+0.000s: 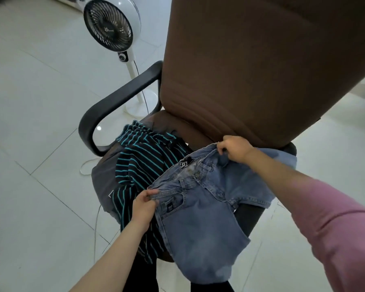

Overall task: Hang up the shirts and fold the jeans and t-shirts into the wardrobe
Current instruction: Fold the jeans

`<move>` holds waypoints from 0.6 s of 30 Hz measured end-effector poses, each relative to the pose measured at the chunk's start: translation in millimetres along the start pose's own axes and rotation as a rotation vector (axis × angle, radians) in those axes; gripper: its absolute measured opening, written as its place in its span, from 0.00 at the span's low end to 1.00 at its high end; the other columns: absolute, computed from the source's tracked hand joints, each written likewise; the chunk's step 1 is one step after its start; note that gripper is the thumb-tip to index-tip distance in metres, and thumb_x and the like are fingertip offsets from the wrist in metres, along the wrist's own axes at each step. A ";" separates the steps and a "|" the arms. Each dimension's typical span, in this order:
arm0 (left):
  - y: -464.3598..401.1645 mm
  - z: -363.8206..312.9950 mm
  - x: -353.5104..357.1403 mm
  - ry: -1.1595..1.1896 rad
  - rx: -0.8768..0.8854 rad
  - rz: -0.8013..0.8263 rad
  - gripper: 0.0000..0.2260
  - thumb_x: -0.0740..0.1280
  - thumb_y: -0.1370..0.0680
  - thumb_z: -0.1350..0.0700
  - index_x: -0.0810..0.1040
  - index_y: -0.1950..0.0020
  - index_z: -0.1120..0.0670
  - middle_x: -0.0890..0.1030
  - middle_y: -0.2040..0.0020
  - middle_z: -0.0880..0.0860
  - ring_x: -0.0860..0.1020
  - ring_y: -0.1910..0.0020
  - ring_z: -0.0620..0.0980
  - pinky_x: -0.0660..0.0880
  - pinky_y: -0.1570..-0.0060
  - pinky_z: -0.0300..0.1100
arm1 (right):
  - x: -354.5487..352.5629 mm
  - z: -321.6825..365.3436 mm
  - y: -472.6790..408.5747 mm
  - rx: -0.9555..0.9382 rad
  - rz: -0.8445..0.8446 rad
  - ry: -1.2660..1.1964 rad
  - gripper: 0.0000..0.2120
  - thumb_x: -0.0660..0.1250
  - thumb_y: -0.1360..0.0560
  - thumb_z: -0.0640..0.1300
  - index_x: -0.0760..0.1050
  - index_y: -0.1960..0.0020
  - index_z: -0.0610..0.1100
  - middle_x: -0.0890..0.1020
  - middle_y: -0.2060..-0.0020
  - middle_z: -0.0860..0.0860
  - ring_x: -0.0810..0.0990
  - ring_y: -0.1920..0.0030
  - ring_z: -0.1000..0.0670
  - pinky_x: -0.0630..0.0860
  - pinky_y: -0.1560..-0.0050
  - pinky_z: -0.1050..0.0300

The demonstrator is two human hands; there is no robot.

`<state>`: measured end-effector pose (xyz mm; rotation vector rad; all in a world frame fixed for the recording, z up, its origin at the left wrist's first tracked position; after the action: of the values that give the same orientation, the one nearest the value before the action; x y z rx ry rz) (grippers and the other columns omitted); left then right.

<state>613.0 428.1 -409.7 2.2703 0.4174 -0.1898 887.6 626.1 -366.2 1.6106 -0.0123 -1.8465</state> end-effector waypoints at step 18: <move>164.0 -169.8 -45.0 0.084 0.756 0.447 0.10 0.72 0.27 0.65 0.81 0.51 0.52 0.79 0.62 0.51 0.76 0.66 0.50 0.76 0.65 0.45 | -161.6 97.2 274.4 0.410 -0.810 -0.110 0.11 0.61 0.28 0.28 0.79 0.51 0.37 0.80 0.54 0.39 0.78 0.53 0.39 0.72 0.53 0.55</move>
<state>629.9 441.7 -170.4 3.0497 -0.1713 -0.0158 933.1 453.2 -85.3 1.9632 0.2658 -2.6806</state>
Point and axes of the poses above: each hand's wrist, its own y-axis away from the middle knuckle, its own x-axis out of the palm, z = x × y, the point moved 6 cm from there along -y, towards the middle knuckle
